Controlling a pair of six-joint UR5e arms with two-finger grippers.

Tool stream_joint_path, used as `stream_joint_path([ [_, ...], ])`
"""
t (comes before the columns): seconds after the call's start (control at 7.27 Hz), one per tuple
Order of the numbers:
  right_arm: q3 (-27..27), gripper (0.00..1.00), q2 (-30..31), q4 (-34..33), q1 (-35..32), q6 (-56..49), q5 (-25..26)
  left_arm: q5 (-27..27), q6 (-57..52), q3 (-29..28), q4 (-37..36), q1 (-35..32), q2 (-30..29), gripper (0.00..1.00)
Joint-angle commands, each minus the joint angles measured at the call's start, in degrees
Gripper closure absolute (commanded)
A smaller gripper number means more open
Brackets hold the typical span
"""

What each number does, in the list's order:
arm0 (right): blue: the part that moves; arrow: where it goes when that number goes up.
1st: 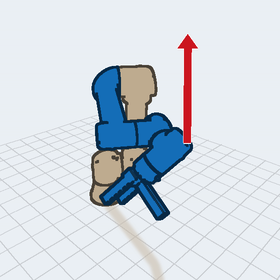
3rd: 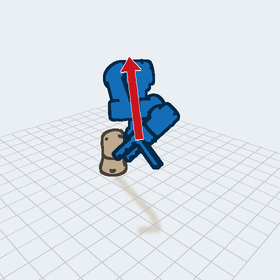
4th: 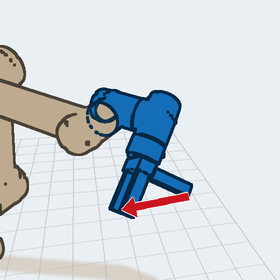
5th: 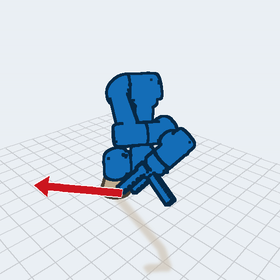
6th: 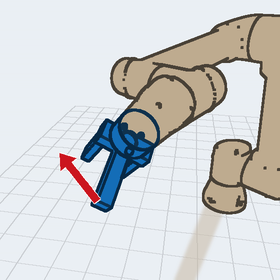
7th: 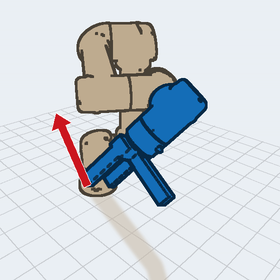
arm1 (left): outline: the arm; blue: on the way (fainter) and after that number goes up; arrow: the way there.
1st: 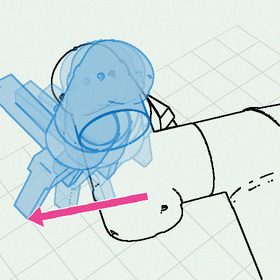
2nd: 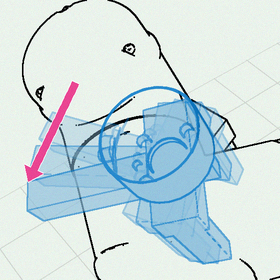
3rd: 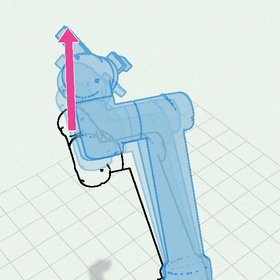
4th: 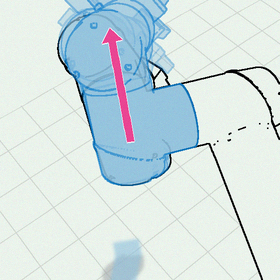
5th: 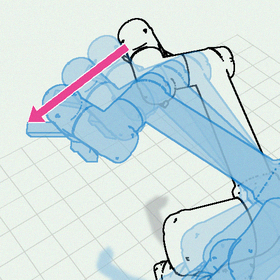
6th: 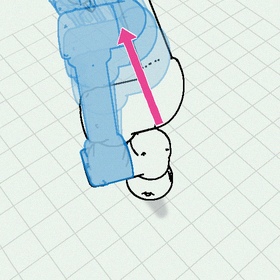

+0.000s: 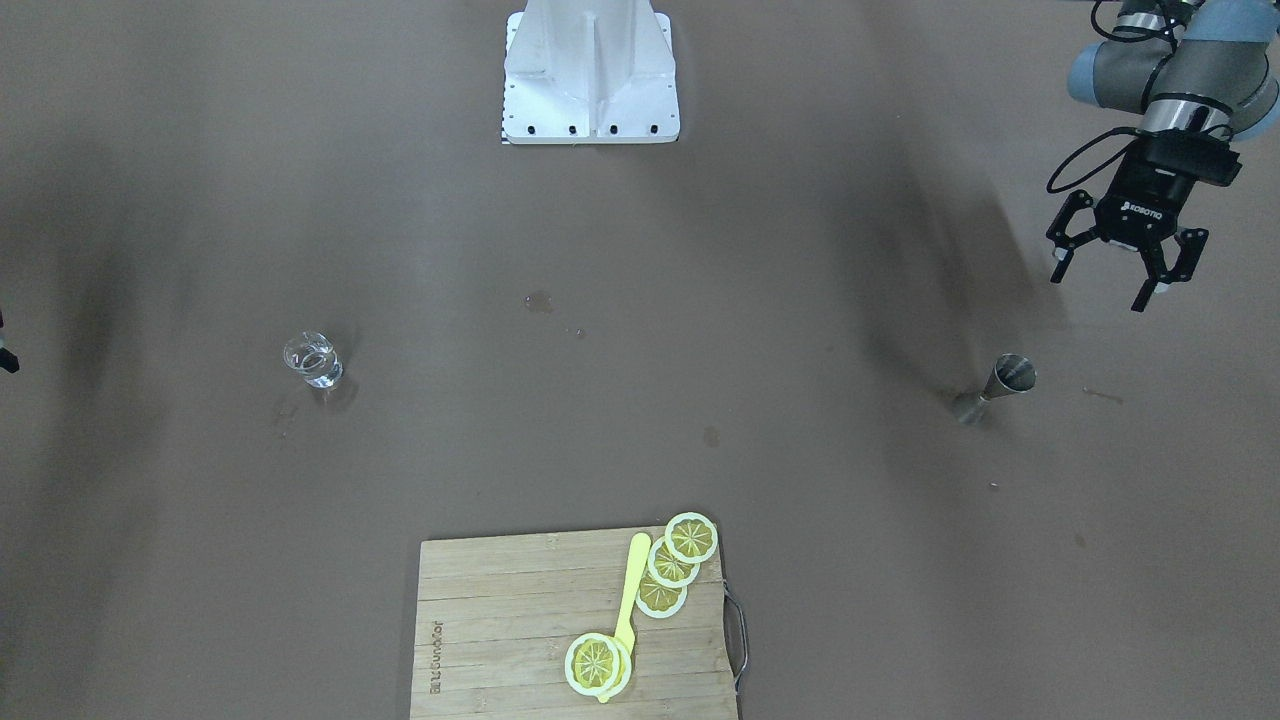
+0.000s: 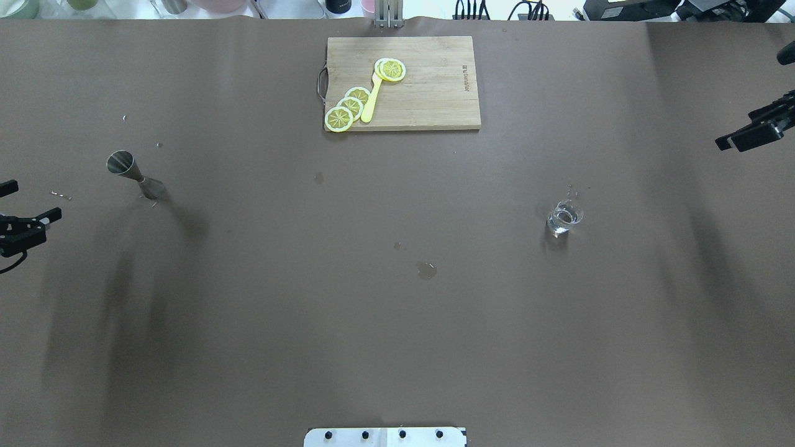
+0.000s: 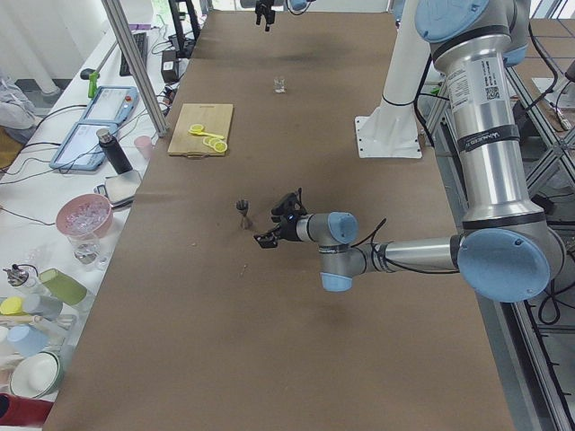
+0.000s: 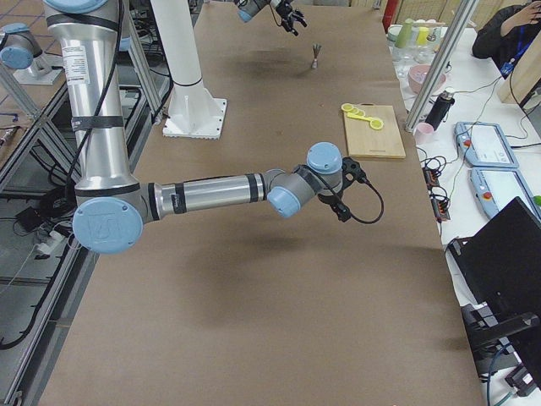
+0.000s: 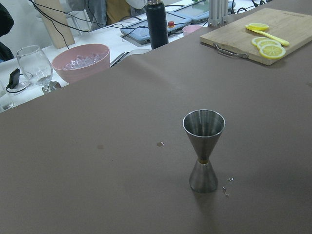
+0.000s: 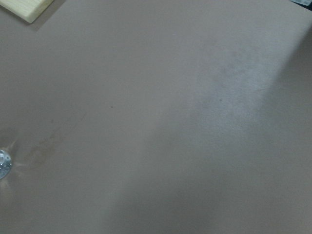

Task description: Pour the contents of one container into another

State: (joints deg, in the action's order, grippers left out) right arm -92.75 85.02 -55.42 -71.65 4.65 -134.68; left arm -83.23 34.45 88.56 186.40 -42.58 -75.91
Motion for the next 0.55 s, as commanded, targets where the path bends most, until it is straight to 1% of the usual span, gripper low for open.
stream_joint_path([
  [0.0,1.77,0.0,-0.3,7.49,4.84,-0.17,-0.32,6.28,3.08,-1.37,-0.33,2.57,-1.87,0.05],
  [0.14,2.48,0.0,-0.47,9.7,5.55,-0.17,-0.49,12.24,4.21,-1.64,-1.11,6.33,-2.13,0.04],
  [0.28,2.66,0.0,0.22,13.11,5.82,-1.04,-0.75,18.48,8.84,-1.64,-1.82,10.98,-2.57,0.04],
  [0.41,3.44,0.0,0.49,14.45,5.82,-4.7,-2.58,26.2,13.49,-1.29,-4.7,15.37,-3.36,0.04],
])
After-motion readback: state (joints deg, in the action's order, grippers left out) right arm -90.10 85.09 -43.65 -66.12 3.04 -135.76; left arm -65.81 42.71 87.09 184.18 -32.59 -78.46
